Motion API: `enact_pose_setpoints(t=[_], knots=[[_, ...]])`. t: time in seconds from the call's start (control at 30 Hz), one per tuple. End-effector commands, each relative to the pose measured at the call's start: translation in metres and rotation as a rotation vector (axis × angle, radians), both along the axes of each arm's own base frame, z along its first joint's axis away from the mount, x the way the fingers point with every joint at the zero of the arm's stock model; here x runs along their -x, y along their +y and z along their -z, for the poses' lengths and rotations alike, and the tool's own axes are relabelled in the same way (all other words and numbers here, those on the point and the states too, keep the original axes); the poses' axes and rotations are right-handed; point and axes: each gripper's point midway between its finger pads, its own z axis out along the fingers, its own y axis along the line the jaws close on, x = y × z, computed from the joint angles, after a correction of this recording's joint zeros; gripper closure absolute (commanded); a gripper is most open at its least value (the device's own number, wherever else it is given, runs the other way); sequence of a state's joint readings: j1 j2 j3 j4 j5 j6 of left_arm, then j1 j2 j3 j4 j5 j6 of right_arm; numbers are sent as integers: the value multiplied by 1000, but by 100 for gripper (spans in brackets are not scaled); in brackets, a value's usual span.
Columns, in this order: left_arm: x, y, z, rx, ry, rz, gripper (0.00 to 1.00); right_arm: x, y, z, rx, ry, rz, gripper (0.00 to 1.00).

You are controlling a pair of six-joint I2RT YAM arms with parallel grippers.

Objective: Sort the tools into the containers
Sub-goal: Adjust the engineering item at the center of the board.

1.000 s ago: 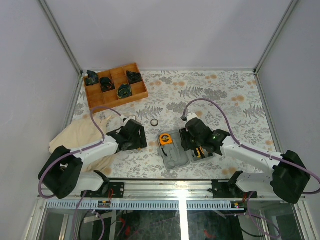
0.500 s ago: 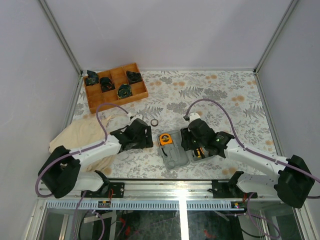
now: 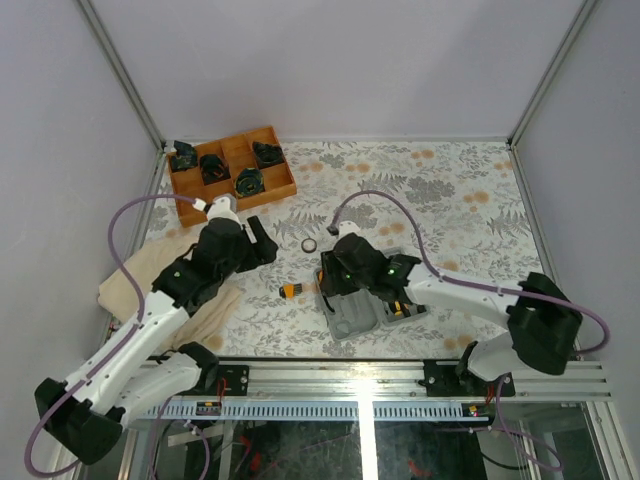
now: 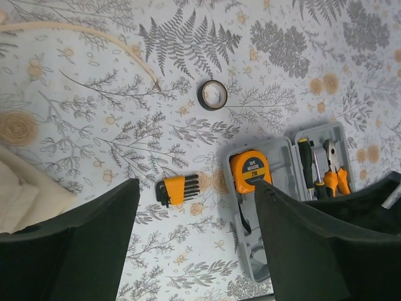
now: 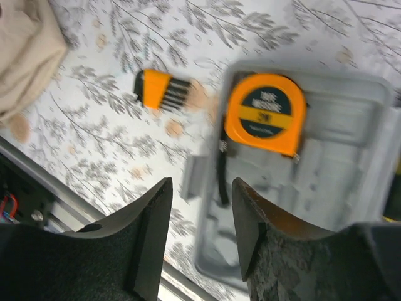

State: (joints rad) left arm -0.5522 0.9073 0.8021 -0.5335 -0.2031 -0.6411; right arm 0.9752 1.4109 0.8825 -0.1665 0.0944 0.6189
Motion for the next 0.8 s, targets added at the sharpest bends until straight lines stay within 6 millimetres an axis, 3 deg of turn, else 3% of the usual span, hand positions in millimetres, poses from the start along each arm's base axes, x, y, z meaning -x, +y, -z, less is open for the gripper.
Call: enact_pose_setpoints(t=[0.0, 0.13, 0.37, 0.53, 0.77], knots=[[2, 29, -22, -67, -63, -45, 27, -23, 54, -22, -145, -22, 47, 53], [6, 47, -32, -72, -108, -96, 27, -31, 89, -15, -166, 1, 3, 58], [13, 67, -52, -71, -182, -175, 27, -47, 132, 12, -130, 40, -63, 62], [20, 73, -61, -101, -190, -168, 27, -55, 151, 35, -73, 72, -104, 64], [19, 72, -60, -99, -196, -158, 27, -46, 158, 64, -8, 149, -174, 65]])
